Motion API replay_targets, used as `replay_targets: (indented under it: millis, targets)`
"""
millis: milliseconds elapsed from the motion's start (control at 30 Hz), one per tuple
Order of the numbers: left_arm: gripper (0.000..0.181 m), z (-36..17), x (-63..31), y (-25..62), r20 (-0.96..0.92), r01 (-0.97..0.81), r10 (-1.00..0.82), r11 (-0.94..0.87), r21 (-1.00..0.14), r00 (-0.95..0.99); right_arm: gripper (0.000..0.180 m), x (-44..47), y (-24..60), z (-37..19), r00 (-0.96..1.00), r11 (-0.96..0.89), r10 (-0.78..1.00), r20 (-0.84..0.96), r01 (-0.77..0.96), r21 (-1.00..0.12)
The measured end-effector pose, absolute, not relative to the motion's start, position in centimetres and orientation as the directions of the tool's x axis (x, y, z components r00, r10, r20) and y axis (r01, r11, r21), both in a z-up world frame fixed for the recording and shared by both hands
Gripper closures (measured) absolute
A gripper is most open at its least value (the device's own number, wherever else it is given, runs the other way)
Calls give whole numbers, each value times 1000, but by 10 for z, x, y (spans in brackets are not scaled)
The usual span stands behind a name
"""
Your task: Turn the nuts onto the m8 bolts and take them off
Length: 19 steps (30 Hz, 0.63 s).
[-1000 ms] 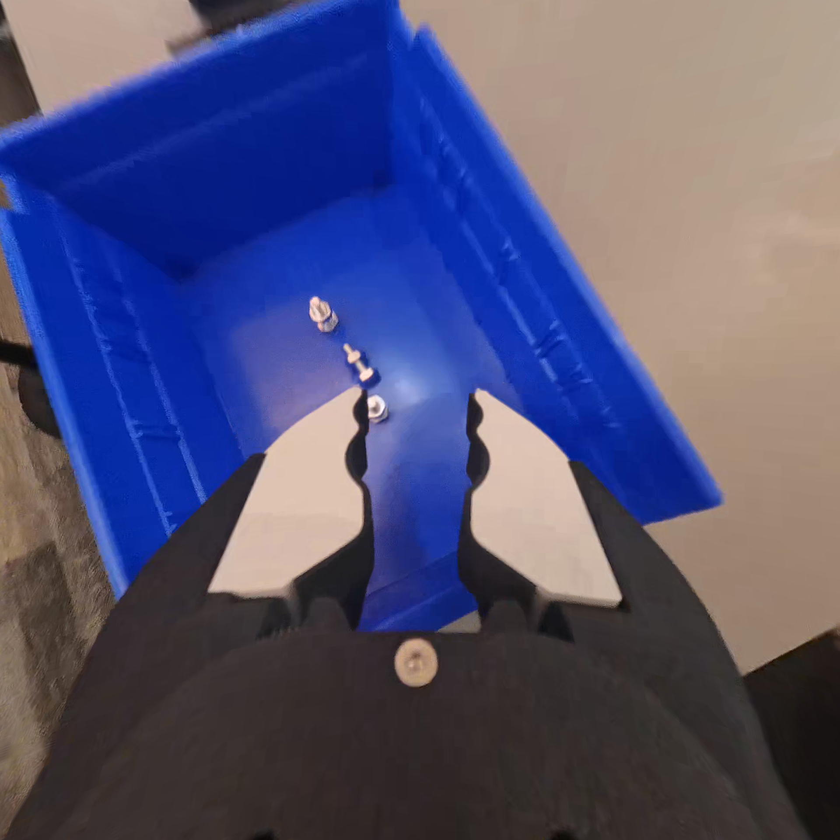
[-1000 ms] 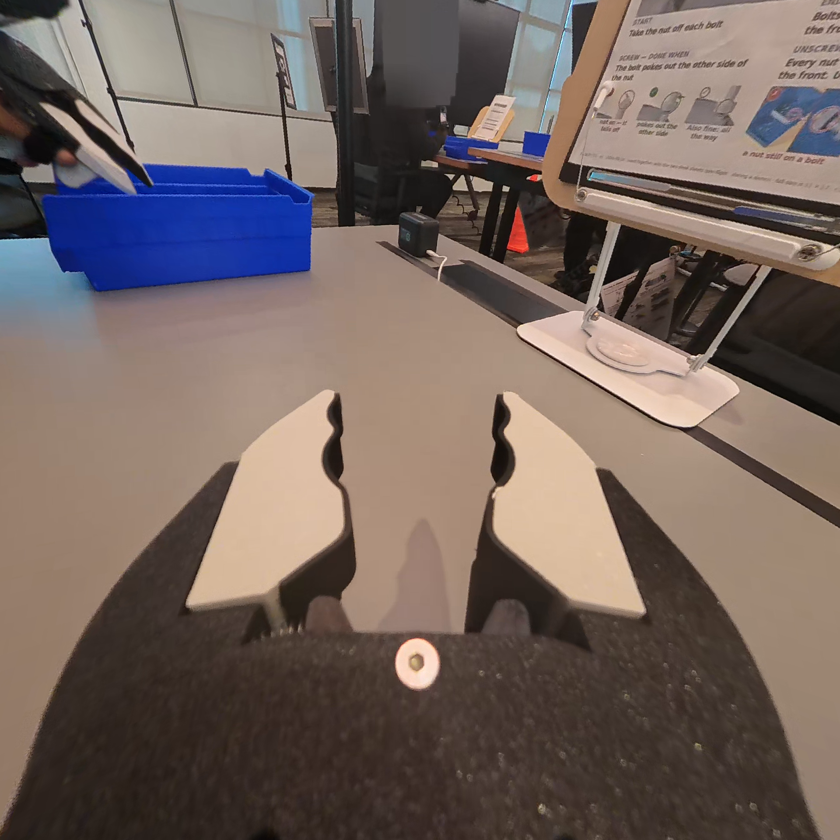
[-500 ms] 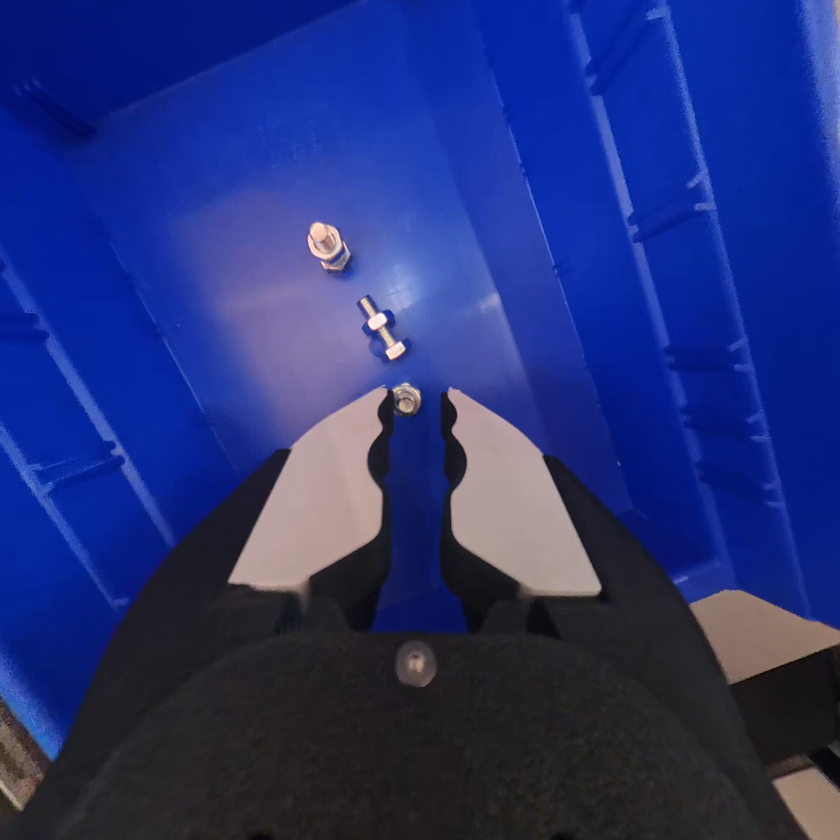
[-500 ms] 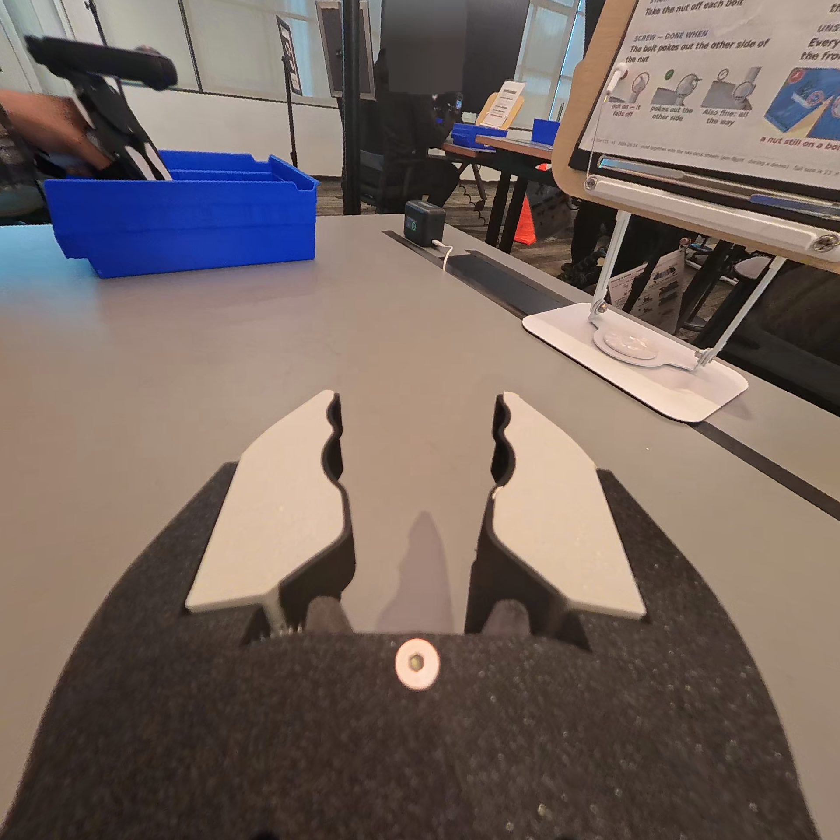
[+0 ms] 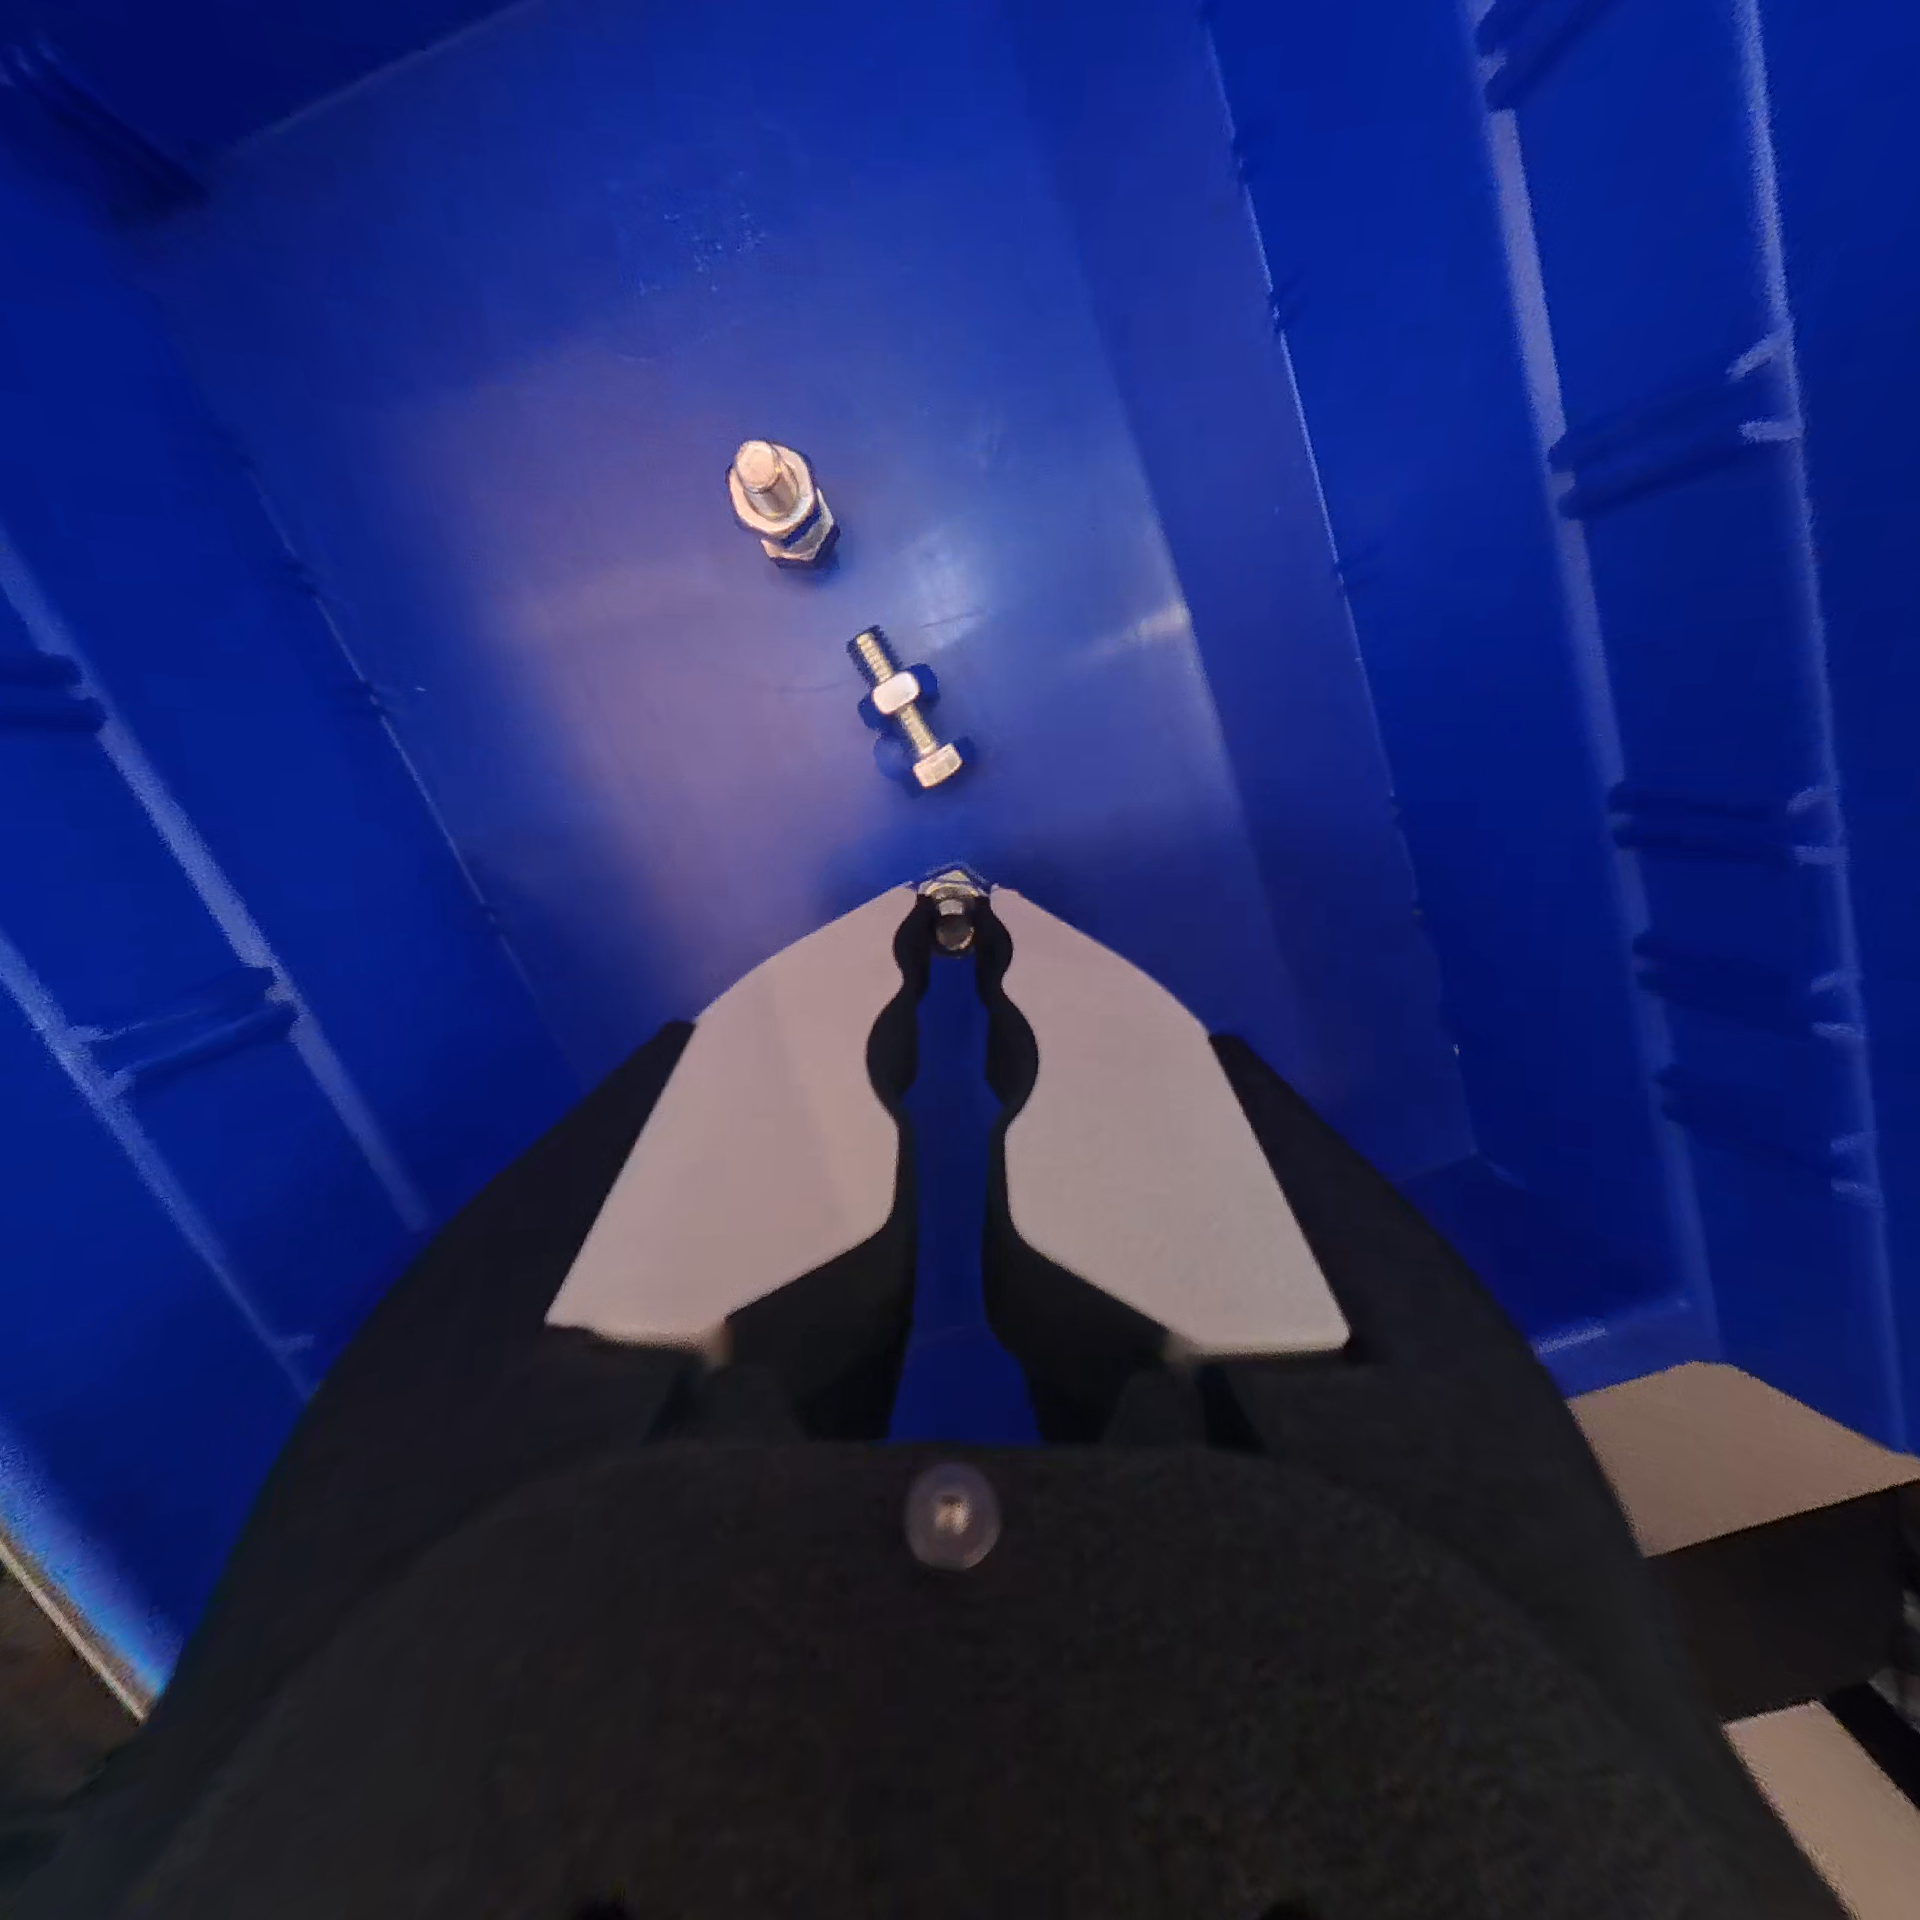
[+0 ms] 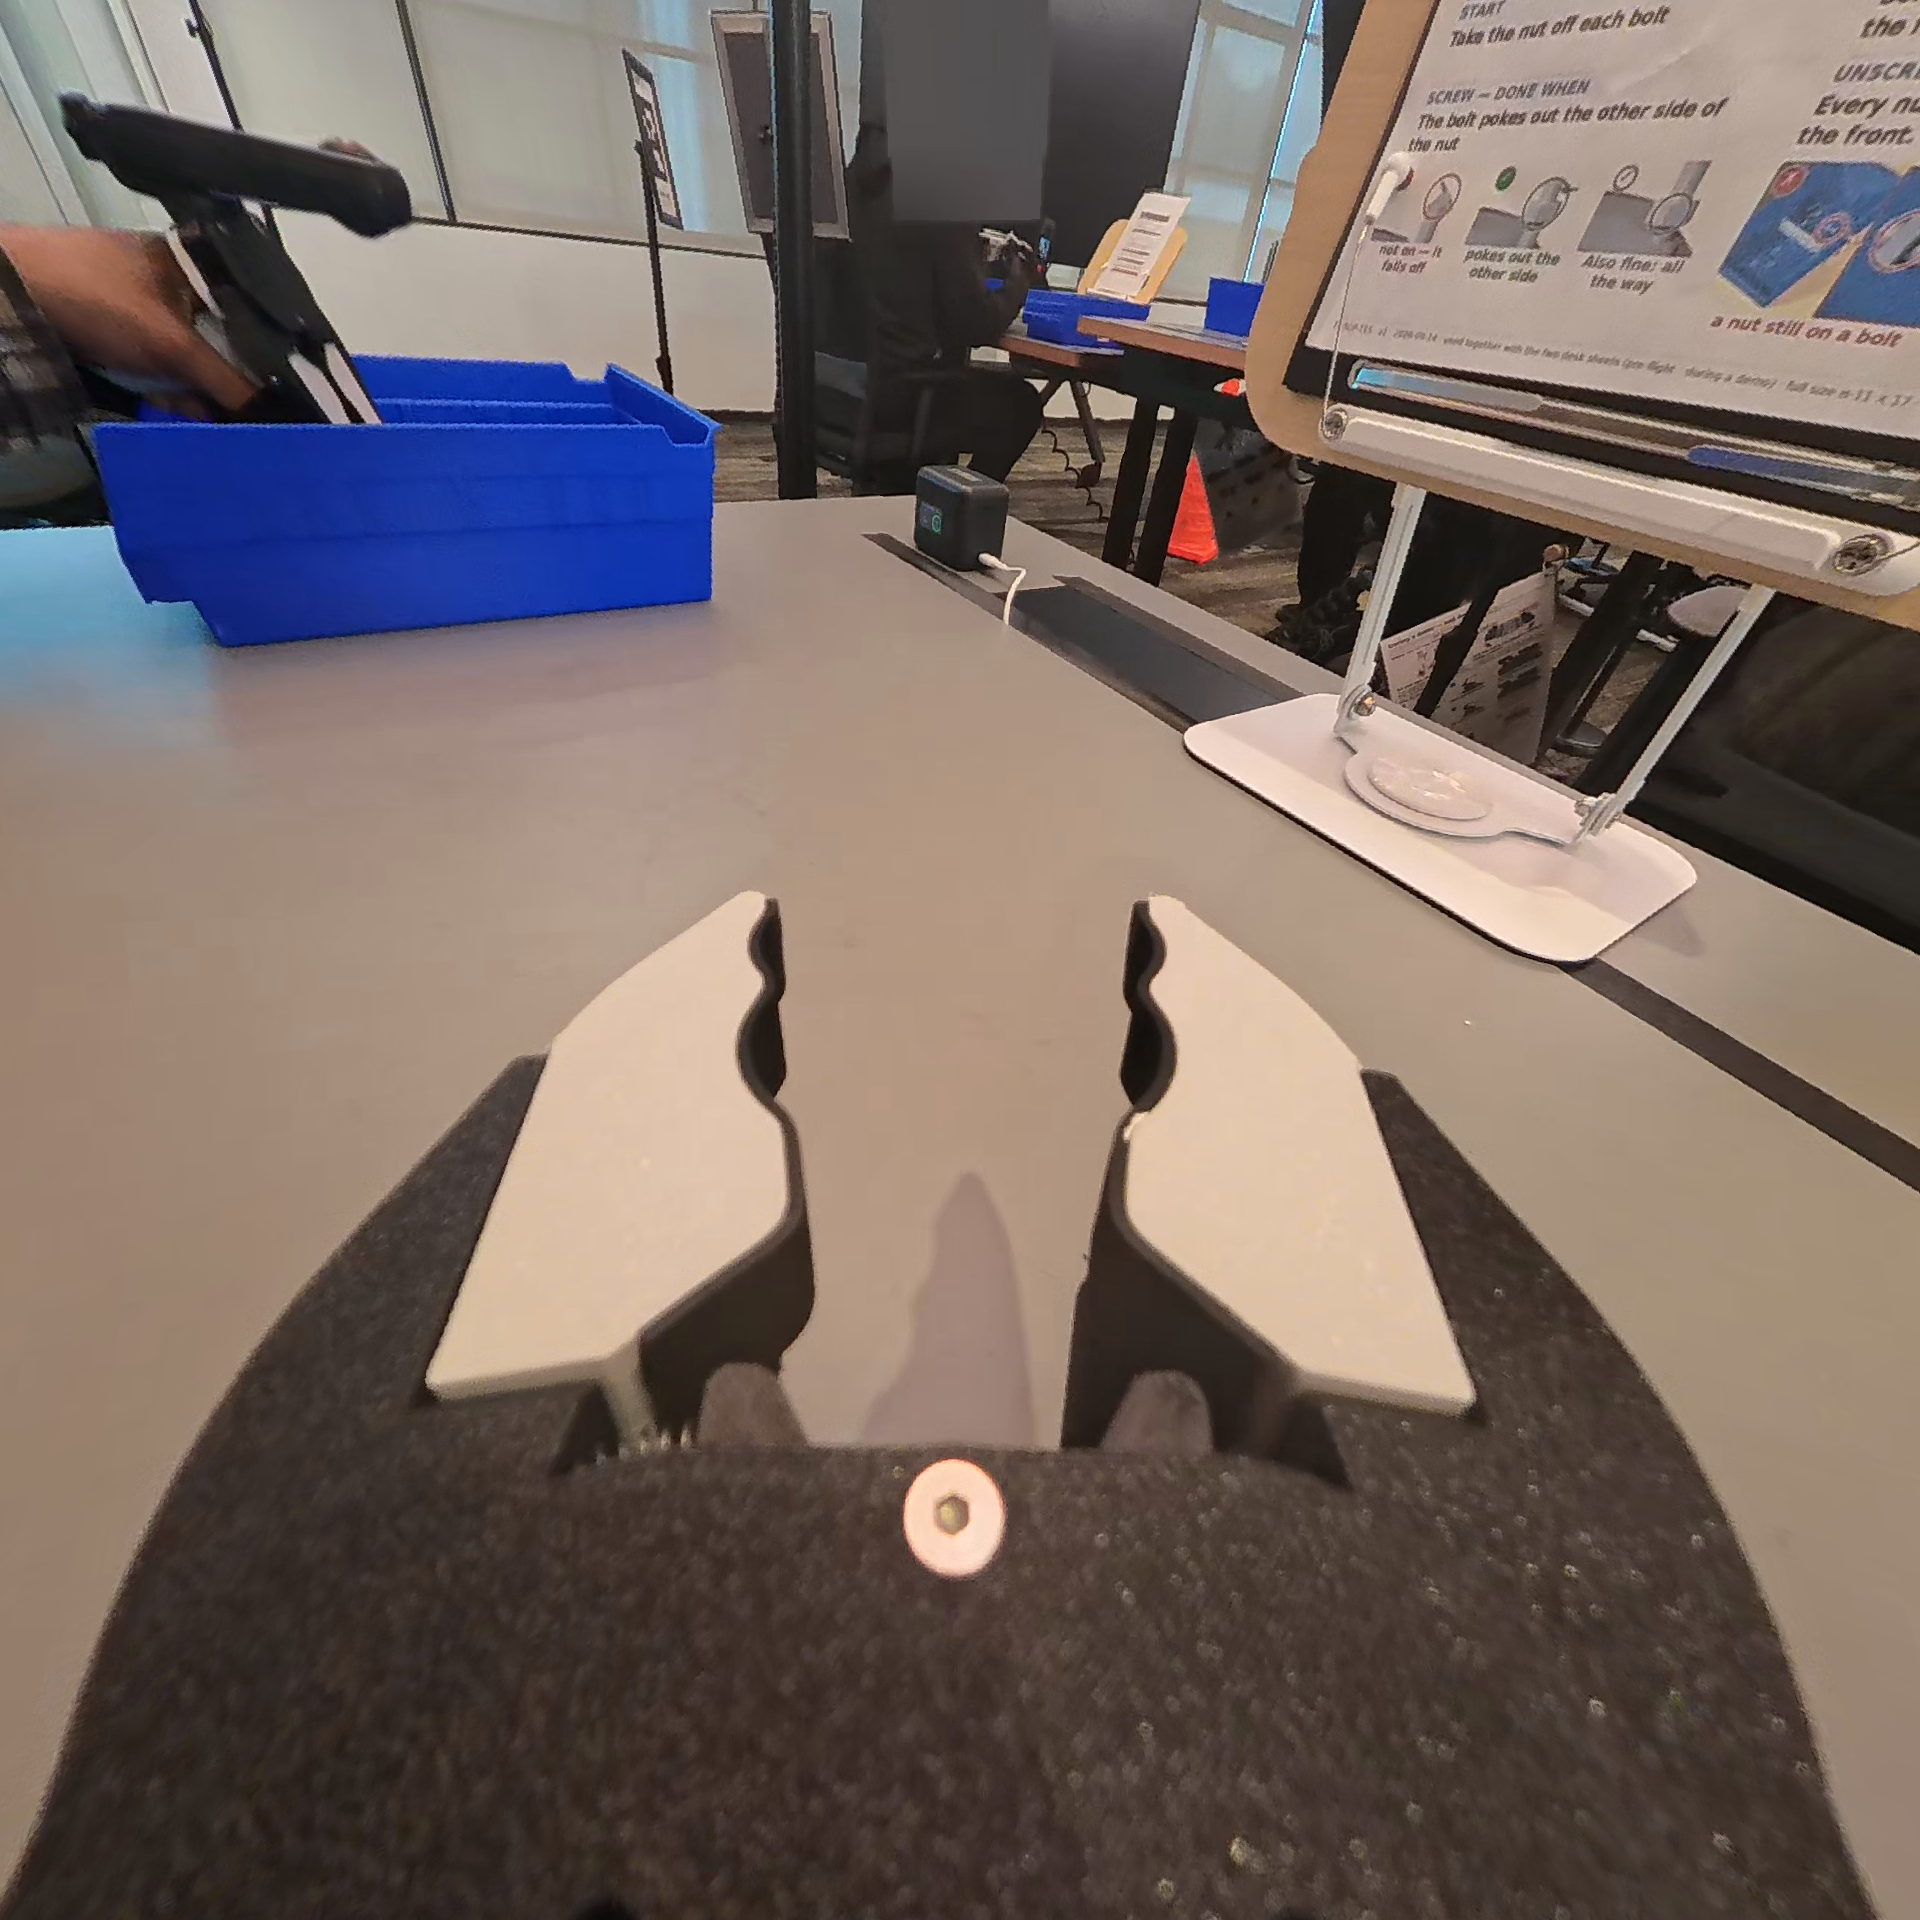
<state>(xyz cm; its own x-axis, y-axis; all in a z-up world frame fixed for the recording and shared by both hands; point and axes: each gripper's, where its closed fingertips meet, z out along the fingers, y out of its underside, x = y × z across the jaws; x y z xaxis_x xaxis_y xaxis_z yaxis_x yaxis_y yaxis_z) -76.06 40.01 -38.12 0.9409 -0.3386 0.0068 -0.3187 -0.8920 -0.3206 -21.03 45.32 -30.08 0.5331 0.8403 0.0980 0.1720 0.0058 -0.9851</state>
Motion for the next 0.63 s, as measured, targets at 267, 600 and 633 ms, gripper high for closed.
replay_targets:
  millis: [267, 600, 633]
  targets:
    - [173, -307, -751, 408, -43, -326, -344, -835, -443, 938, 118, -210, 453, -298, 533, 12, 840, 101, 167, -986]
    - [174, -226, -548, 422, -127, -687, -734, -540, -487, 667, 119, -201, 459, -298, 554, 7, 827, 98, 164, -986]
    - [174, -236, -520, 424, -117, -719, -775, -504, -478, 621, 119, -199, 460, -299, 559, 7, 823, 99, 165, -986]
